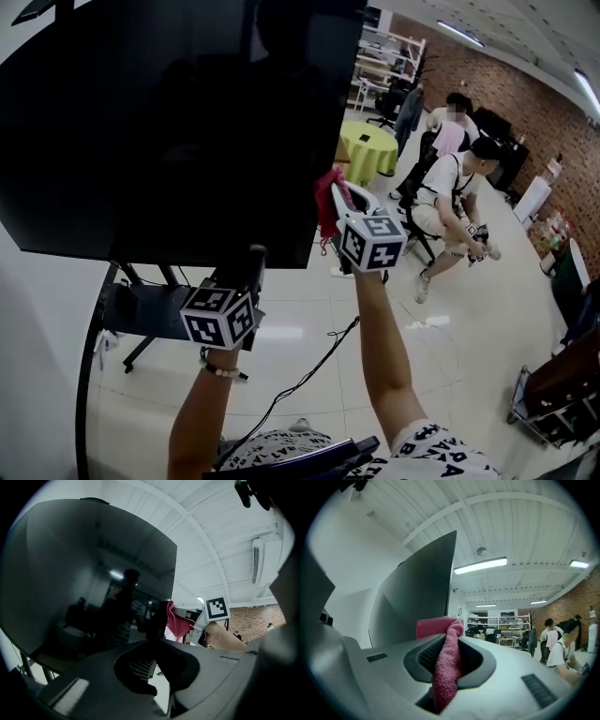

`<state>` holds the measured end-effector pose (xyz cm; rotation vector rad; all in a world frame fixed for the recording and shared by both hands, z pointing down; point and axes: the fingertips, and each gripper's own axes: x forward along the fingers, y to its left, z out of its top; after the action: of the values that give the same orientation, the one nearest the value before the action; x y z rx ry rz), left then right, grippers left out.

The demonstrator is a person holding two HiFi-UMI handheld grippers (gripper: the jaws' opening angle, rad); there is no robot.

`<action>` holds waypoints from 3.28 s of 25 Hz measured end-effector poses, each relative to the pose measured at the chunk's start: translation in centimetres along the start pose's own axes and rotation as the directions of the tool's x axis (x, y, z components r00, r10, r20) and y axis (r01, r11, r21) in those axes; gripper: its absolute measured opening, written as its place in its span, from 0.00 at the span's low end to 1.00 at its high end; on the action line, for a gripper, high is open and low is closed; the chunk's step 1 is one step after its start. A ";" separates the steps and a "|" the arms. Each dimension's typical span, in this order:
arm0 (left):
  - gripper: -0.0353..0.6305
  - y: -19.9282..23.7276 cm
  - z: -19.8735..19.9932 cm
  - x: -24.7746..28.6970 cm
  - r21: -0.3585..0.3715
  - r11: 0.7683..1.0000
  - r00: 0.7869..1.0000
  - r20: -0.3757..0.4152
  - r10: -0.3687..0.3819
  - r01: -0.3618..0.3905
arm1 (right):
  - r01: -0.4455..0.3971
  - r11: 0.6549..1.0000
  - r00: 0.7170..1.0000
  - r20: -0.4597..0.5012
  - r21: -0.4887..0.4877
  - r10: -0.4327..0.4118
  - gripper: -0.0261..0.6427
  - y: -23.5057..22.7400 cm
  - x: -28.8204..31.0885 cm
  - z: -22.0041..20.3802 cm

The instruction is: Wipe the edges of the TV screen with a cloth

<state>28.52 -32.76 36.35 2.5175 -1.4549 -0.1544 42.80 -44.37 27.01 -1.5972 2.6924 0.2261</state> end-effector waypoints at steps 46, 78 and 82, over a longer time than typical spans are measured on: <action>0.05 7.5 -14.3 -7.0 -0.188 0.971 0.974 -0.200 0.109 -0.147 | 0.275 0.800 0.907 -0.419 0.532 -0.033 0.14 6.2 -1.8 -32.1; 0.05 23.5 -11.6 -19.5 -0.209 0.953 0.962 -0.211 0.174 -0.218 | 0.264 0.763 0.862 -0.500 0.591 0.089 0.14 28.1 9.0 -30.1; 0.05 25.6 -10.9 -22.2 -0.201 0.953 0.960 -0.213 0.182 -0.225 | 0.254 0.764 0.862 -0.497 0.594 0.100 0.14 31.1 10.3 -29.5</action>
<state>-1.90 -24.29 52.80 2.1256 -1.5149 -0.0348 12.70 -42.40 59.17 -1.6617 2.5144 -1.1631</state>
